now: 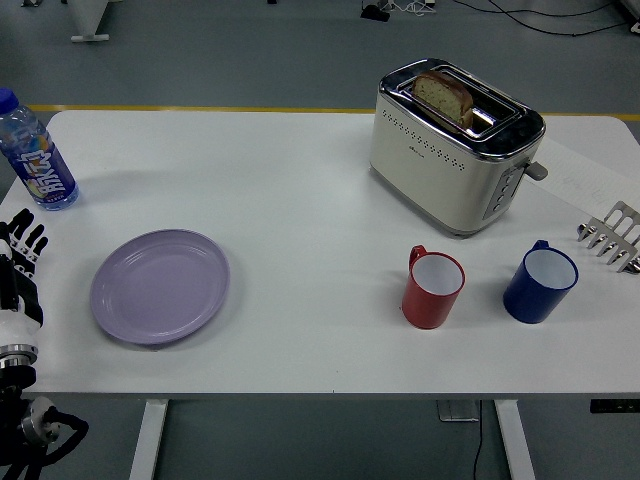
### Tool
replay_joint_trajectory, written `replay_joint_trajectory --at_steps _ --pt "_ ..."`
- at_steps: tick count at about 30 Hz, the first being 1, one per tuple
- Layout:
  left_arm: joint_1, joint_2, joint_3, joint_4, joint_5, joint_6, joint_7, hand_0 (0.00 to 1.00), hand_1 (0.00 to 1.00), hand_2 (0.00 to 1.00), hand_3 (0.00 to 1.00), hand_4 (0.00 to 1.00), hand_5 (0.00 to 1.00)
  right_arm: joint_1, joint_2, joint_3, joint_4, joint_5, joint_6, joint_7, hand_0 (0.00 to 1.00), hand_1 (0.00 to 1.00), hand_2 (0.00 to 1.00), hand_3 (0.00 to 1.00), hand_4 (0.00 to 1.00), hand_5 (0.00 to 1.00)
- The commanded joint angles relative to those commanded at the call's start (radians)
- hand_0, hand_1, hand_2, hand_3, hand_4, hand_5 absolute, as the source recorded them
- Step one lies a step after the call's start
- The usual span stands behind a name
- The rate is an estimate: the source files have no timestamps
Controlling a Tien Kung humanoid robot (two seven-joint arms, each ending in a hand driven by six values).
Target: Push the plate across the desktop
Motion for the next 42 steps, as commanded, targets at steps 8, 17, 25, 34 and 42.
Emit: replay_joint_trajectory --at_steps 8,17,25,34,42 --pt "0.006 -0.004 0.053 0.015 -0.018 0.005 -0.015 0.853 0.864 0.901 0.814 0.498 0.998 0.0 0.0 -0.002 0.0 0.001 0.0 0.0 0.558 0.545 0.675 0.591 0.281 0.299" --pt "0.009 -0.024 0.075 0.021 -0.022 0.007 -0.025 0.853 0.865 0.903 0.814 0.495 0.998 0.001 0.001 -0.002 0.0 -0.002 0.001 0.0 0.558 0.545 0.675 0.591 0.281 0.298" --pt "0.009 -0.031 0.133 0.026 -0.037 0.005 -0.03 0.853 0.866 0.906 0.816 0.492 0.998 -0.003 0.001 0.001 0.001 -0.008 0.003 -0.002 0.558 0.545 0.675 0.59 0.281 0.298" --pt "0.01 -0.045 0.17 0.026 -0.061 0.005 -0.036 0.855 0.87 0.908 0.819 0.491 0.998 -0.009 -0.001 -0.003 0.002 -0.005 0.003 -0.003 0.559 0.545 0.675 0.591 0.282 0.298" --pt "0.003 -0.048 0.206 0.017 -0.072 0.005 -0.04 0.854 0.87 0.908 0.82 0.491 0.998 -0.013 0.0 -0.007 0.003 0.0 0.002 -0.005 0.558 0.545 0.675 0.591 0.282 0.299"
